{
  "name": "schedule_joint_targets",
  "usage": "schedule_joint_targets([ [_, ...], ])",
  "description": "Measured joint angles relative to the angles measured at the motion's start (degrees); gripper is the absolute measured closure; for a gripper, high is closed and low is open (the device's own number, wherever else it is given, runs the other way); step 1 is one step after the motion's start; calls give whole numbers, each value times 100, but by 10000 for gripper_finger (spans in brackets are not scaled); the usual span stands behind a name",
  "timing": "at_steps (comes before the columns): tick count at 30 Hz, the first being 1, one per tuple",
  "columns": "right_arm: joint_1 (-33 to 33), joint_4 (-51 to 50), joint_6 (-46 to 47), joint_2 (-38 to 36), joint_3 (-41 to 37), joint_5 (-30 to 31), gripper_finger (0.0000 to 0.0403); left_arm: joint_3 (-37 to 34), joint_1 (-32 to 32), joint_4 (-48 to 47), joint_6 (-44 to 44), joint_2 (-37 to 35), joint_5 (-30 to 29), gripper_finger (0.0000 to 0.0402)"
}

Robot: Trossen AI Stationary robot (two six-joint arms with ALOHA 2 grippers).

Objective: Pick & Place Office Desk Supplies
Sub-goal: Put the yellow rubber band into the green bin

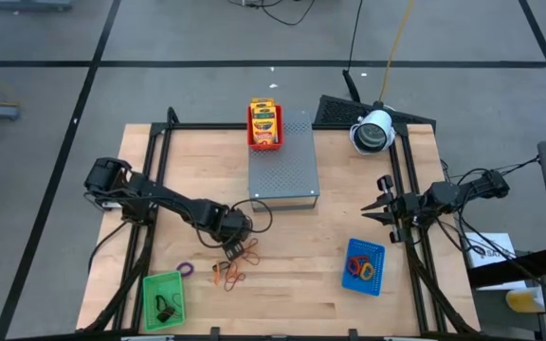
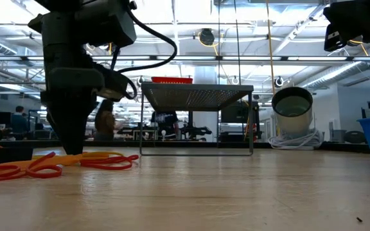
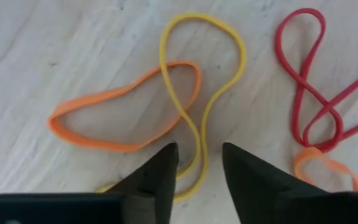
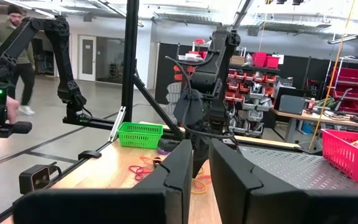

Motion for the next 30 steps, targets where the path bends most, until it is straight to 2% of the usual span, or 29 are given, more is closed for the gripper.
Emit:
schedule_joint_targets([
  [8,-1,-1,1,-1,0,0,358,-9,-35,-47,-4,11,-105,321],
  [18,-1,1,1,-1,0,1,358,203,-125,-215,33,226,-337,333],
  [23,-1,0,0,-1,0,0,358,362,-120,-473,175,163,-377,391],
  [30,0,2,0,-1,0,-1,358,563,-120,-1098,-29,-50,-460,398],
])
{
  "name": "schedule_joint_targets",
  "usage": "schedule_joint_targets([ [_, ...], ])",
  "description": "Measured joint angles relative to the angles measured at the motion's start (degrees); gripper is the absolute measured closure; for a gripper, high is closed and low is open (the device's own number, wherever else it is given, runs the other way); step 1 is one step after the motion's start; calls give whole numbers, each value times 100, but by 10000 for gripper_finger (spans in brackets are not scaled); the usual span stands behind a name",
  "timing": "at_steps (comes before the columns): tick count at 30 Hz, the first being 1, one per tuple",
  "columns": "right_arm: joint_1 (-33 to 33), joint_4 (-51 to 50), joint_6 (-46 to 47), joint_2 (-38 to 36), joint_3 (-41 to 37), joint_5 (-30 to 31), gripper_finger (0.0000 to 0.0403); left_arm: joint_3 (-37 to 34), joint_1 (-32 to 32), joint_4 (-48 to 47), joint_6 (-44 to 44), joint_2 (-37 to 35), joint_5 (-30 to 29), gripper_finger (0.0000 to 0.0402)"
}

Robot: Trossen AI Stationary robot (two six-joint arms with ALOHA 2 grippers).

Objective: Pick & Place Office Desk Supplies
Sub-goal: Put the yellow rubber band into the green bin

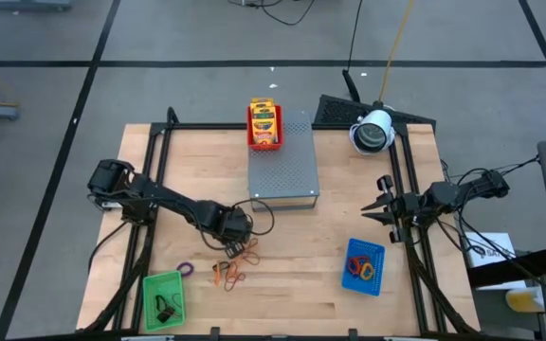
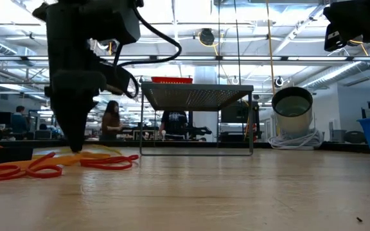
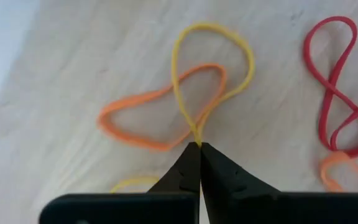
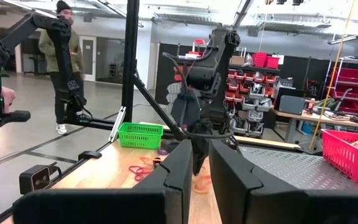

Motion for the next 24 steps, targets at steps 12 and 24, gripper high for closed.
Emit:
schedule_joint_targets([
  [12,-1,23,1,0,0,1,358,538,-341,-759,-780,-299,369,400],
  [24,-1,38,1,0,-2,0,358,1589,-805,-2431,-1950,-525,-54,401],
])
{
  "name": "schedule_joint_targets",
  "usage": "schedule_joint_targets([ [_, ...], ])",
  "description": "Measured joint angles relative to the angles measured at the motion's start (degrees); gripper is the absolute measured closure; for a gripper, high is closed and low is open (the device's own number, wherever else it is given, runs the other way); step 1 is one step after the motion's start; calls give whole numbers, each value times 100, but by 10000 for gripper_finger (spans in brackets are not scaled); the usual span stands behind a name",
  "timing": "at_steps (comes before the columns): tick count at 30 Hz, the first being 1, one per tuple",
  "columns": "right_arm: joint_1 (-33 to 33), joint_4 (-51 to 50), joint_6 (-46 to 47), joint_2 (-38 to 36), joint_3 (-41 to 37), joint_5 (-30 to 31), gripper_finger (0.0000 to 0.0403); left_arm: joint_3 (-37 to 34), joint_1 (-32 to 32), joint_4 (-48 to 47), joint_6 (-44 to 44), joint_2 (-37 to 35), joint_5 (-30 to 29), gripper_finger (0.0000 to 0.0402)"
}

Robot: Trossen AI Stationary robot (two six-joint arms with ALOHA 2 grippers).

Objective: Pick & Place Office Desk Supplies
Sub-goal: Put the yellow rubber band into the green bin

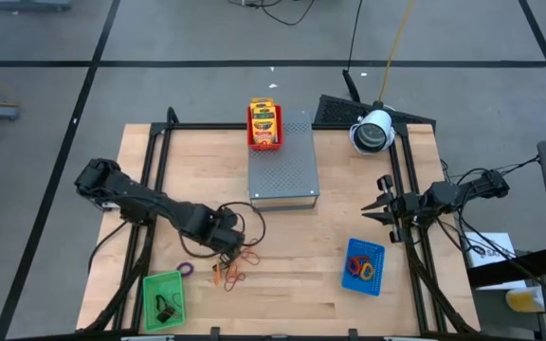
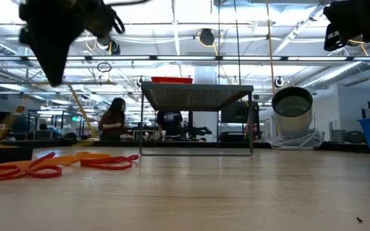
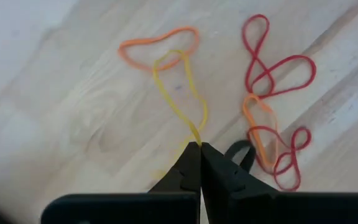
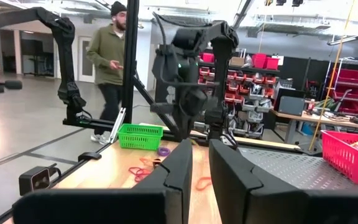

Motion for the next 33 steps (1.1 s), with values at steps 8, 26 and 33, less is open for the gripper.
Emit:
schedule_joint_targets([
  [8,-1,0,0,0,0,2,358,1188,-405,-1445,-962,-36,-276,401],
  [26,-1,0,0,0,0,2,358,2956,-1387,-2422,-1647,-210,29,401],
  [33,2,0,0,0,0,2,358,2790,-2240,-2420,-1623,-544,34,401],
])
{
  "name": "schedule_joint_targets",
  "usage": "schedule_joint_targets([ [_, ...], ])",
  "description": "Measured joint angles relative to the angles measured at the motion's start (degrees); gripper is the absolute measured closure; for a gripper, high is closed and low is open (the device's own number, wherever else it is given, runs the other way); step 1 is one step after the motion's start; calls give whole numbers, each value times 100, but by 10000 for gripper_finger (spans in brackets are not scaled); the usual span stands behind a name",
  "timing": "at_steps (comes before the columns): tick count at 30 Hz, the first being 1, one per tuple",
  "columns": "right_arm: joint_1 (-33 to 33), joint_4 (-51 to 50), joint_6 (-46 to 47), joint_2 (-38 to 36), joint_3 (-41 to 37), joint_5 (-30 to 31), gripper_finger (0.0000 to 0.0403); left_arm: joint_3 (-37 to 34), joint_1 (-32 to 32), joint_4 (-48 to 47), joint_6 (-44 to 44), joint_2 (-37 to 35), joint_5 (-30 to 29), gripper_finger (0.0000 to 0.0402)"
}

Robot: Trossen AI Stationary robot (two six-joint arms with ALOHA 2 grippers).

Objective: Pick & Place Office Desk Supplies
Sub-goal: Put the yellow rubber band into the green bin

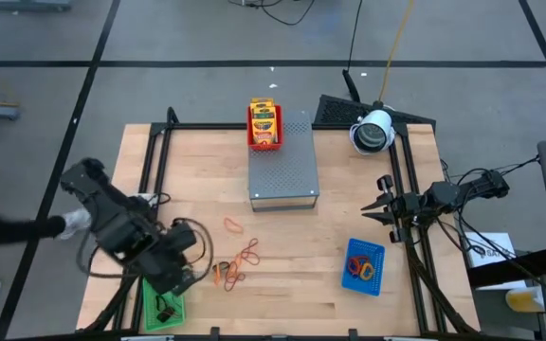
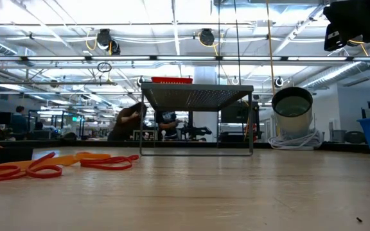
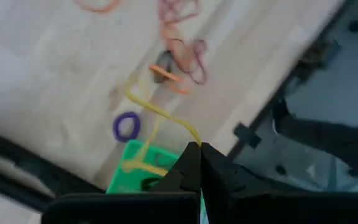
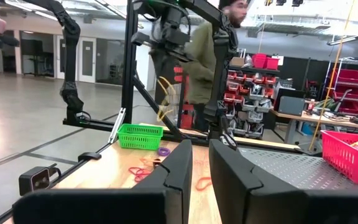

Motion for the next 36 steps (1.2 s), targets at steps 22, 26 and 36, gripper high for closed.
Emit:
schedule_joint_targets([
  [22,-1,0,0,0,0,-1,358,-1214,-2986,1001,-896,-361,-48,401],
  [26,-1,0,0,0,0,0,358,-1214,-2985,1093,-868,-203,-137,401],
  [36,-2,0,0,0,0,-1,358,-1369,-2865,1027,-497,210,-225,401],
])
